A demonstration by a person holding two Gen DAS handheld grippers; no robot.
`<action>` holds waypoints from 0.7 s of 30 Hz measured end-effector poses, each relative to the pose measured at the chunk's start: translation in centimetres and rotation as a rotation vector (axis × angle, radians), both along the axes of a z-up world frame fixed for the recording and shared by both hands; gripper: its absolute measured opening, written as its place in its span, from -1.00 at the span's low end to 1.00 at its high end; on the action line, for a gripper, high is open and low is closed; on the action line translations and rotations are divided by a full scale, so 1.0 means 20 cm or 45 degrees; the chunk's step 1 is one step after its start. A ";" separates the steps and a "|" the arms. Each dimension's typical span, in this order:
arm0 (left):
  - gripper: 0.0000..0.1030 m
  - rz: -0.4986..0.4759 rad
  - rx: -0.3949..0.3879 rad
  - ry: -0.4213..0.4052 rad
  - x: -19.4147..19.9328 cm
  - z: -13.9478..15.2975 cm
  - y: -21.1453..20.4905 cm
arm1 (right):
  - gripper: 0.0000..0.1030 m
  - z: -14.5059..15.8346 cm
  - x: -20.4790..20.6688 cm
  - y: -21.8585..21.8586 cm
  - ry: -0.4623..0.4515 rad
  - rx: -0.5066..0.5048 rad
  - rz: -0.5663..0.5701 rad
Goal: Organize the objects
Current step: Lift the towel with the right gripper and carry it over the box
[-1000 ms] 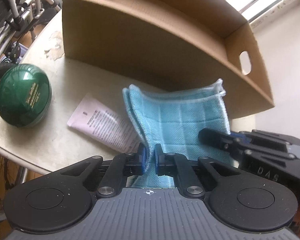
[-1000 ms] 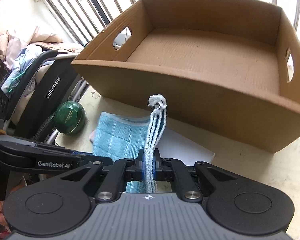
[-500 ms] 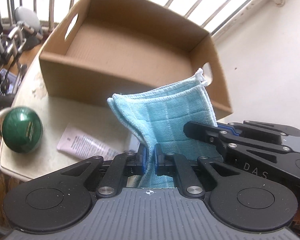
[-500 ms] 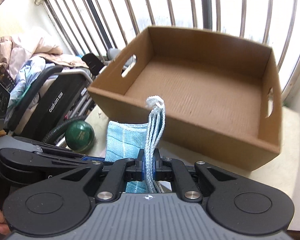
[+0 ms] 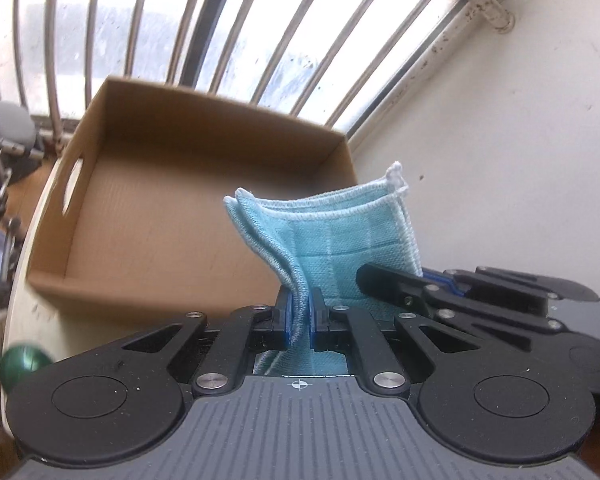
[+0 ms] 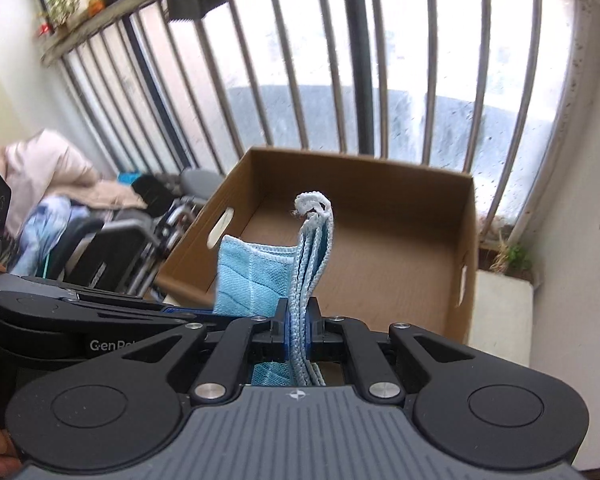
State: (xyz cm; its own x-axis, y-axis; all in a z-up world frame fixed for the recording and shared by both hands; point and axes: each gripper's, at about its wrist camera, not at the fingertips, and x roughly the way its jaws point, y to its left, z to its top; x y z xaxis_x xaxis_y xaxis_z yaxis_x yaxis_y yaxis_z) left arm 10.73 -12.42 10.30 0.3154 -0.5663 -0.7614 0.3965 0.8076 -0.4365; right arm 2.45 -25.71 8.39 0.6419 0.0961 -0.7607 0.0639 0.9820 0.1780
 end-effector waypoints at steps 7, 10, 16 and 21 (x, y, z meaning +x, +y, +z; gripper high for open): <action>-0.88 -0.028 0.035 0.018 0.36 -0.07 -0.27 | -0.86 -0.03 0.27 -0.26 -0.005 0.043 -0.109; -0.88 -0.019 0.045 0.068 0.51 -0.15 -0.38 | -0.86 -0.12 0.39 -0.40 0.029 0.077 -0.154; -0.88 0.006 0.087 0.225 0.75 -0.39 -0.55 | -0.86 -0.35 0.61 -0.59 0.121 0.100 -0.213; -0.88 0.014 0.151 0.318 0.87 -0.57 -0.66 | -0.86 -0.53 0.73 -0.69 0.205 0.079 -0.220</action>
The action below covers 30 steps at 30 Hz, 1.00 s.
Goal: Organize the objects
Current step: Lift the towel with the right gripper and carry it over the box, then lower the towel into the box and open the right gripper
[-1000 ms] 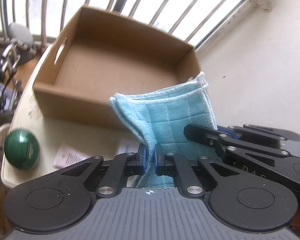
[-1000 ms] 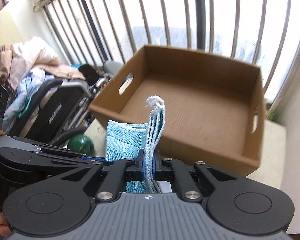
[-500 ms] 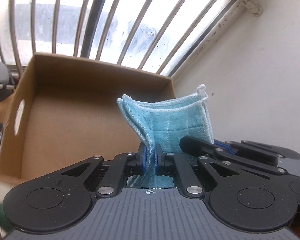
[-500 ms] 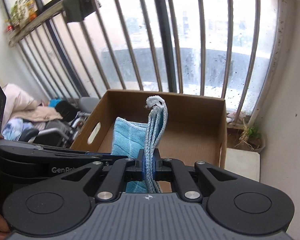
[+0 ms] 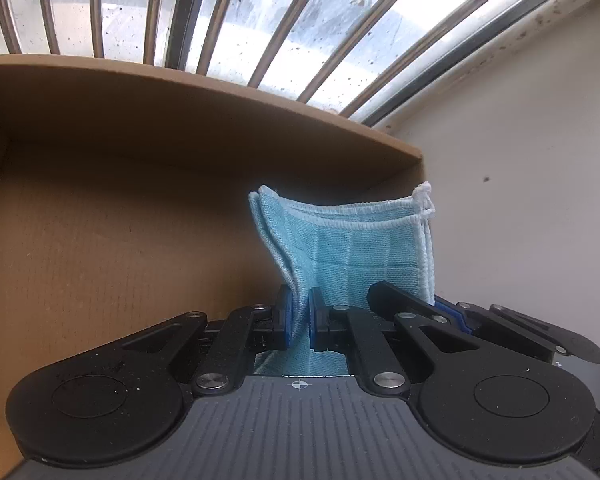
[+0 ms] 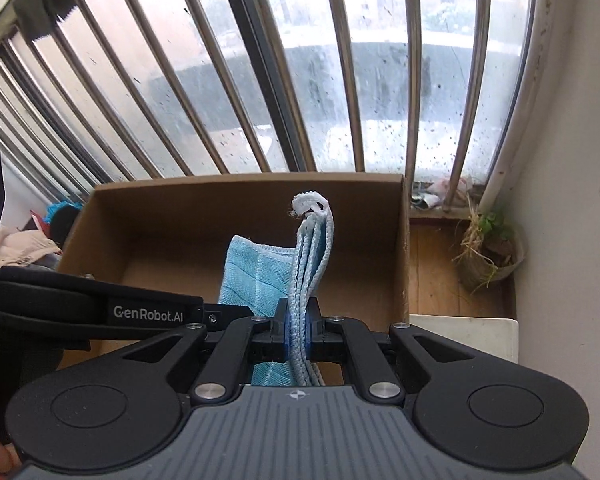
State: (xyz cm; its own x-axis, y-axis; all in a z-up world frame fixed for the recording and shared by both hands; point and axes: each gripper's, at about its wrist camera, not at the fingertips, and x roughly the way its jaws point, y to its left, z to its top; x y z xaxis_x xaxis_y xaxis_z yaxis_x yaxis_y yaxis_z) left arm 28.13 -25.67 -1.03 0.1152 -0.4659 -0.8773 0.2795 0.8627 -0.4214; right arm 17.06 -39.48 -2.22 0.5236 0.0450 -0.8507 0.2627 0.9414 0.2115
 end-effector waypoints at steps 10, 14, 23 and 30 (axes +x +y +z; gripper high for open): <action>-0.83 -0.033 0.074 0.031 0.08 -0.17 -0.06 | -0.85 -0.17 0.14 -0.08 0.079 -0.009 0.024; -0.76 -0.016 0.095 0.067 0.09 -0.23 -0.05 | -0.77 -0.19 0.18 -0.10 0.107 -0.016 0.010; -0.36 0.007 0.113 0.045 0.10 -0.19 -0.01 | -0.45 -0.16 0.16 -0.14 0.099 -0.003 -0.029; -0.01 0.029 0.094 -0.043 0.07 -0.02 0.02 | -0.18 -0.05 0.11 -0.11 0.042 0.000 -0.038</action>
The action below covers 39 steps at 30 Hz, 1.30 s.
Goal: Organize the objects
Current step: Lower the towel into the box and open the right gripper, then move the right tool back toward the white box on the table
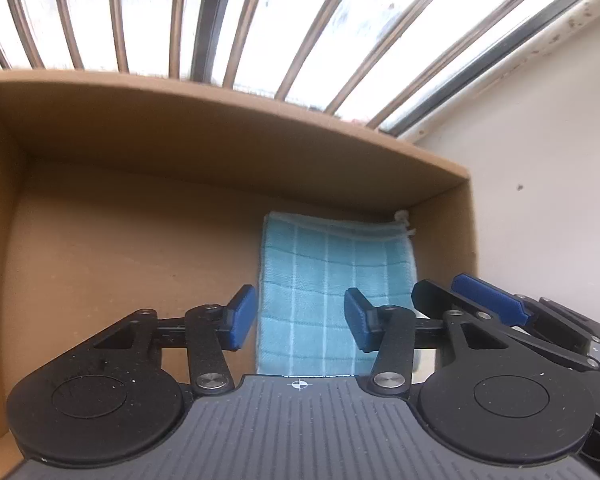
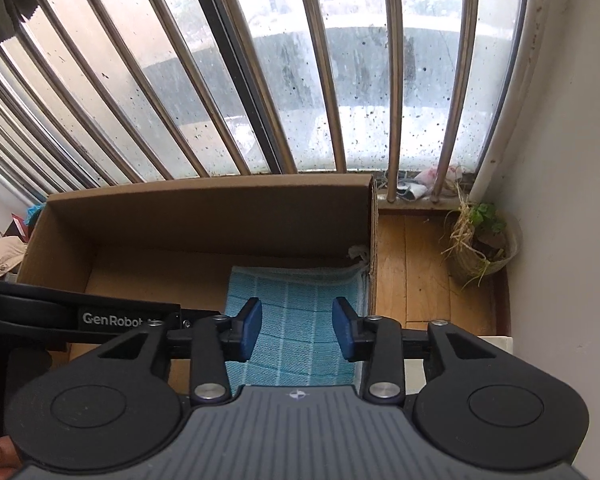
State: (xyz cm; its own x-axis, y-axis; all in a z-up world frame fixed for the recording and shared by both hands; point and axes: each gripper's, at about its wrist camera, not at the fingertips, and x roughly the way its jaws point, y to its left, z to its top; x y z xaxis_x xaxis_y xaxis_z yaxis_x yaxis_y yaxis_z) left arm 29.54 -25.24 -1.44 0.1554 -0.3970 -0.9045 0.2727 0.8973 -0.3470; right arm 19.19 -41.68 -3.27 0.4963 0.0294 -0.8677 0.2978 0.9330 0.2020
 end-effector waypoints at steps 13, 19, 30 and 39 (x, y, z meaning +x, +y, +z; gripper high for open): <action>0.48 0.012 -0.095 -0.254 -0.51 0.51 0.46 | 0.01 0.40 -0.43 0.27 -0.152 -0.130 0.008; 0.96 0.089 -0.120 -0.375 -0.85 0.63 0.80 | 0.04 0.51 -0.70 0.43 -0.190 -0.144 0.030; 0.99 0.205 -0.156 -0.370 -1.21 0.52 1.14 | 0.04 0.43 -0.97 0.76 -0.114 -0.003 0.094; 0.99 0.263 -0.292 -0.280 -1.23 0.34 1.23 | 0.15 0.29 -1.03 0.79 -0.086 0.031 0.033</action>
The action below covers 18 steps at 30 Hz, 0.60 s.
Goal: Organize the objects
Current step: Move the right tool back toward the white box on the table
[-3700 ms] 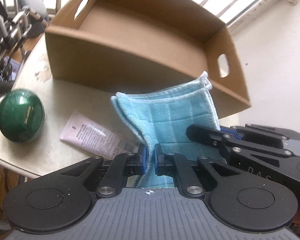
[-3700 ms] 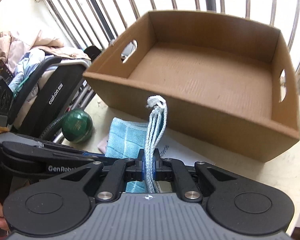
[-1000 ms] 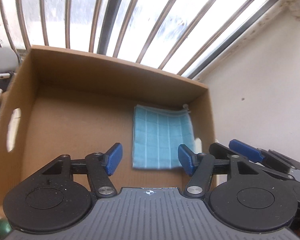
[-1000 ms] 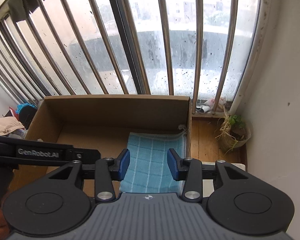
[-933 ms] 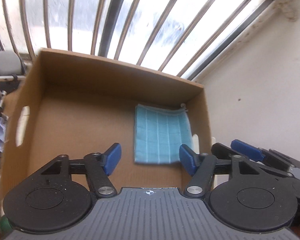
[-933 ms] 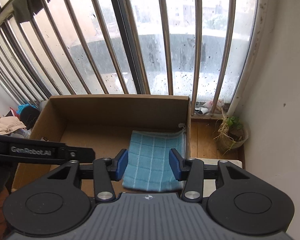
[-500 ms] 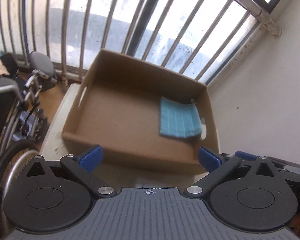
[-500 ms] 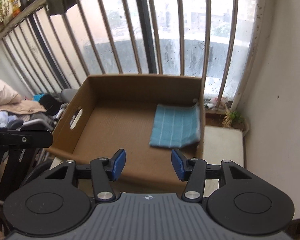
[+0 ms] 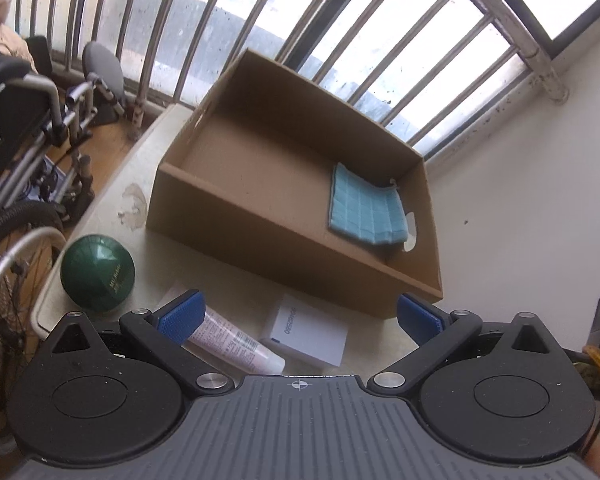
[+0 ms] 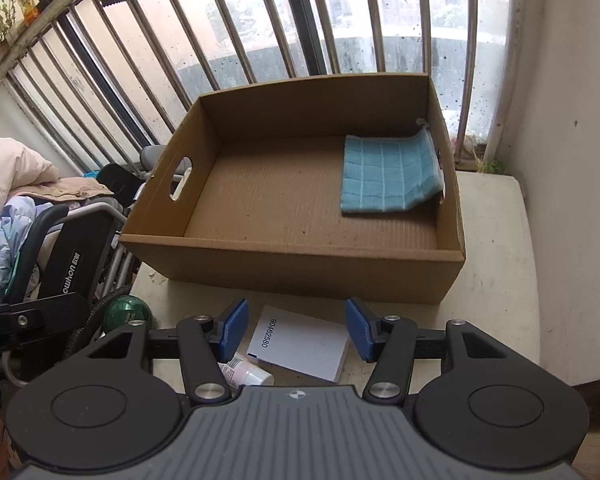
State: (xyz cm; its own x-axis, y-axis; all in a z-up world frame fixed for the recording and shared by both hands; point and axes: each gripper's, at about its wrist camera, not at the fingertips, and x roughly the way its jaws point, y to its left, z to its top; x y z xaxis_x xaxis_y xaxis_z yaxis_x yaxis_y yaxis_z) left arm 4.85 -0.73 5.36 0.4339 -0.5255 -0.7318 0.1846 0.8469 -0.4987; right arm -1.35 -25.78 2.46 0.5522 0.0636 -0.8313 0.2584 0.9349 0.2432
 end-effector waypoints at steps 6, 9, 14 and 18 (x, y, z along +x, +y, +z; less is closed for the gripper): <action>0.99 -0.090 0.011 -0.003 0.03 -0.15 -0.04 | 0.24 -0.16 -0.02 0.00 -0.009 0.025 -0.052; 0.99 -0.110 -0.041 0.005 0.04 -0.21 -0.06 | 0.33 -0.23 -0.03 -0.01 0.017 0.044 -0.074; 0.99 -0.148 -0.099 -0.105 0.05 -0.29 -0.12 | 0.53 -0.29 -0.05 -0.02 0.042 0.032 -0.066; 0.99 -0.208 0.046 -0.184 0.05 -0.37 -0.19 | 0.56 -0.39 -0.04 -0.07 0.043 0.077 -0.055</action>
